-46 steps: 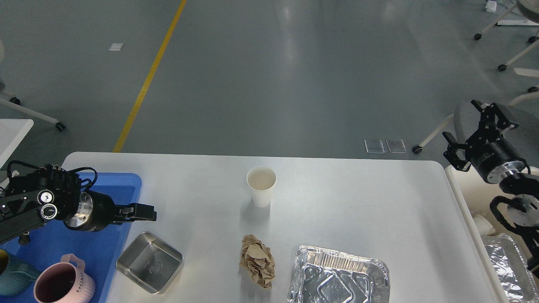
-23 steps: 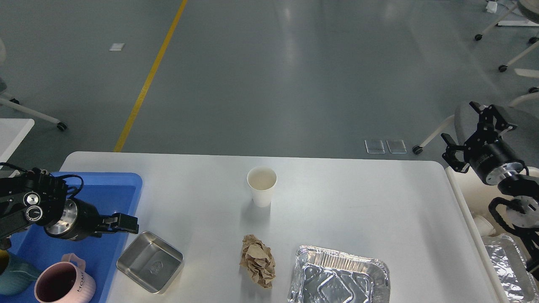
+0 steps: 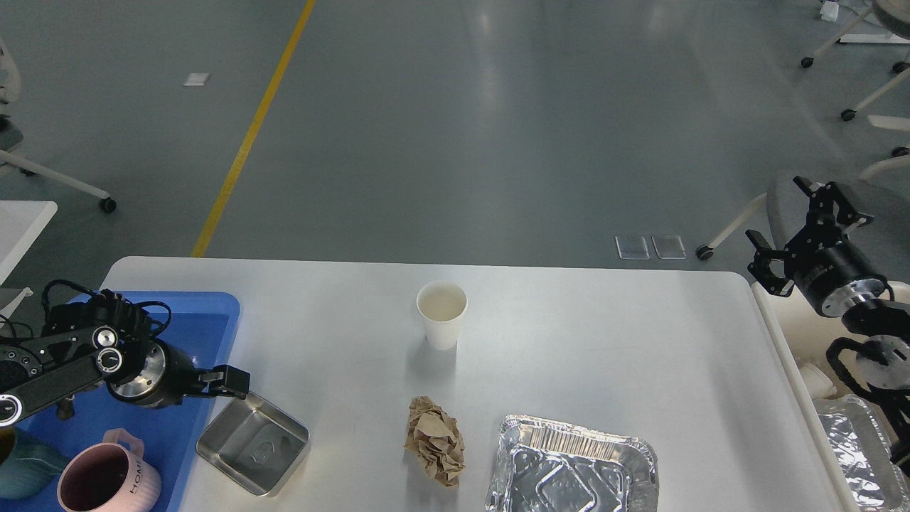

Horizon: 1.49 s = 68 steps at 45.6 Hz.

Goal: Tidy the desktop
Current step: 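Reach the left gripper to the small metal tray and grasp its rim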

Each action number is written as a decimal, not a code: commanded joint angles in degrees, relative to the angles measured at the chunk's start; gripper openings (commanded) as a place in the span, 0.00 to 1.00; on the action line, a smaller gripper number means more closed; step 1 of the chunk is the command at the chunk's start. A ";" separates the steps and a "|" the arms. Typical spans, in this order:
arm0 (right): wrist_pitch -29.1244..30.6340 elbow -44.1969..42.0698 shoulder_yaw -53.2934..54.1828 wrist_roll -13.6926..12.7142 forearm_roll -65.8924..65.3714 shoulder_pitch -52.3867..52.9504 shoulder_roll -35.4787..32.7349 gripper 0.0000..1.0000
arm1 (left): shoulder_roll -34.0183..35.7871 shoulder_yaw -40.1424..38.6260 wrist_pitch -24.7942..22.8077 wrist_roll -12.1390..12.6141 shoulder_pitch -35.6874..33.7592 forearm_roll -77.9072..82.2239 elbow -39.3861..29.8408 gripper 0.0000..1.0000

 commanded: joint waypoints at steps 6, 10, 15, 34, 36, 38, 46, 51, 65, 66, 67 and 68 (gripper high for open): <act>-0.01 -0.01 0.09 0.00 0.00 -0.18 -0.08 1.00 | -0.33 0.29 -1.15 0.09 0.00 -0.33 -0.03 0.98; 0.08 -0.01 0.09 0.00 0.00 -0.18 -0.08 1.00 | -0.06 0.20 -1.76 1.05 0.00 -0.41 -0.12 0.98; -0.01 -0.01 0.09 0.00 0.00 -0.18 0.01 1.00 | 0.03 0.20 -2.55 1.76 0.00 -0.50 -0.03 0.98; -0.01 -0.01 0.18 0.09 0.00 -0.44 -0.08 1.00 | -3.05 0.38 -1.76 2.38 0.87 0.03 1.55 0.98; -0.01 -0.01 0.18 0.09 0.00 -0.44 -0.08 1.00 | -3.49 0.38 -1.85 2.73 0.87 0.11 1.82 0.98; 0.08 -0.01 0.18 0.09 0.00 -0.44 -0.08 1.00 | -3.58 0.38 -1.85 3.17 0.87 0.11 1.82 0.98; 0.08 -0.01 0.26 0.09 0.00 -0.62 -0.08 1.00 | -4.54 0.46 -2.29 3.69 1.05 0.47 1.64 0.94; -0.01 -0.01 0.35 0.09 0.00 -0.62 -0.08 1.00 | -4.63 0.38 -2.55 3.87 0.87 0.64 1.47 0.81; 0.08 -0.01 0.35 0.09 0.00 -0.62 -0.08 1.00 | -3.75 0.38 -4.40 5.36 0.61 0.55 0.68 0.56; -0.01 -0.01 0.35 0.09 0.00 -0.62 -0.08 1.00 | -3.84 0.38 -4.75 5.80 0.61 0.55 0.67 0.52; 0.08 -0.01 0.35 0.09 0.00 -0.70 -0.08 1.00 | -3.75 0.38 -5.19 6.33 0.52 0.55 0.67 0.50; -0.01 -0.01 0.35 0.09 0.00 -0.79 -0.08 1.00 | -3.67 0.38 -5.54 6.68 0.52 0.55 0.67 0.49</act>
